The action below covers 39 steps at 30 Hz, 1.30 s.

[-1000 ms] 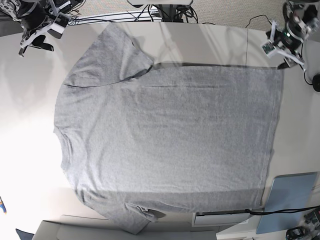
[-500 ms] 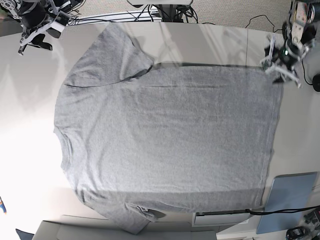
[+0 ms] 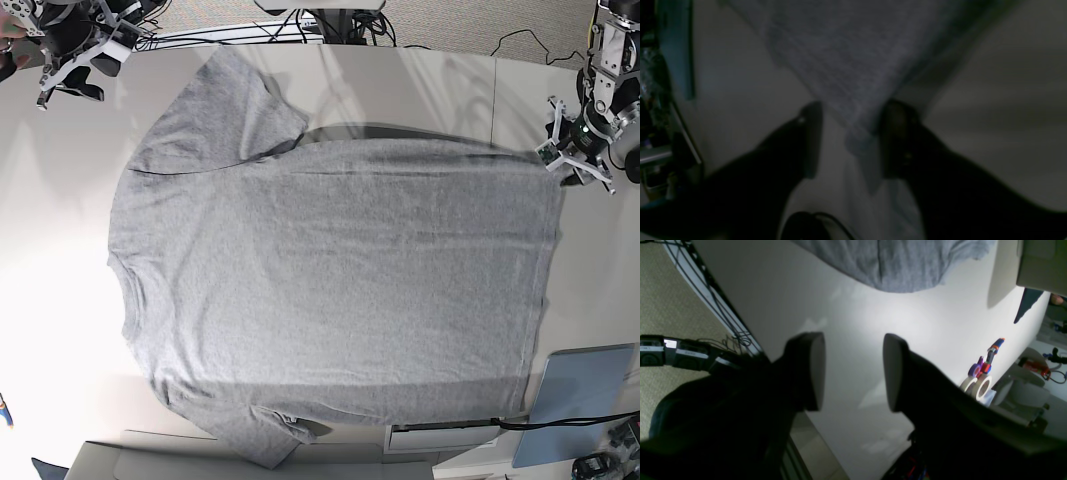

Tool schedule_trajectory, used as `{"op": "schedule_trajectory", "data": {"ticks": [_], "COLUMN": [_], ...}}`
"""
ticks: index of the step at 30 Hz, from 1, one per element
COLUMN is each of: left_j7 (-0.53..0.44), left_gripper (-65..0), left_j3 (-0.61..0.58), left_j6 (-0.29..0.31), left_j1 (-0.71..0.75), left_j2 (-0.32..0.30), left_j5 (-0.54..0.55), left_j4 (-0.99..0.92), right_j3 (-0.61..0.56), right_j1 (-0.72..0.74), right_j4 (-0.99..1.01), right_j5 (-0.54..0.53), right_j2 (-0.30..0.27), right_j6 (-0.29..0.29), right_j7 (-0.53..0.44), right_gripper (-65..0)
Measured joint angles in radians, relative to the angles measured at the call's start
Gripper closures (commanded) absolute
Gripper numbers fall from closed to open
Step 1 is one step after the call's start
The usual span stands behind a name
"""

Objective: Fold the T-shirt properly
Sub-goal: 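Move both grippers to the shoulder seams of the grey T-shirt and grasp, then drag the grey T-shirt by its shoulders toward the arm bases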

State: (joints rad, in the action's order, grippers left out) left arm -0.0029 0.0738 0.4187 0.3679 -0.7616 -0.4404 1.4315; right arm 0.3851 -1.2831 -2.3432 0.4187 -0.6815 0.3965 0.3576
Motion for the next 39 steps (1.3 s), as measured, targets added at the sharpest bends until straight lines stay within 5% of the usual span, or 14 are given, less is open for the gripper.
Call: {"op": "schedule_trajectory", "data": {"ticks": [5,13,24,39], "left_j7": [-0.018,-0.017,0.021,0.035], "left_gripper": [0.0,0.0,0.0,0.0], "left_j3": [0.0,0.002,0.007,0.007], "left_j6": [0.068,0.069,-0.004,-0.004], "left_j1": [0.0,0.0,-0.006,-0.008], "left_j2": [0.005,0.011,0.076,0.08], "left_j5": [-0.014,-0.016,-0.038,-0.034], "left_j4": [-0.004,-0.004,0.008,0.01], "right_j3": [0.0,-0.066,-0.486,-0.71], "right_j1": [0.026,0.156,0.472,0.711], "right_j4": [0.0,0.016,0.29,0.469], "right_j5": [0.0,-0.001,0.315,0.321], "right_j2": [0.0,-0.002,-0.011,-0.011], "right_j6": [0.024,0.032,0.035,-0.004], "right_j7": [-0.011,-0.082,-0.074,-0.048], "right_gripper": [-27.9,-27.9,-27.9,-27.9]}}
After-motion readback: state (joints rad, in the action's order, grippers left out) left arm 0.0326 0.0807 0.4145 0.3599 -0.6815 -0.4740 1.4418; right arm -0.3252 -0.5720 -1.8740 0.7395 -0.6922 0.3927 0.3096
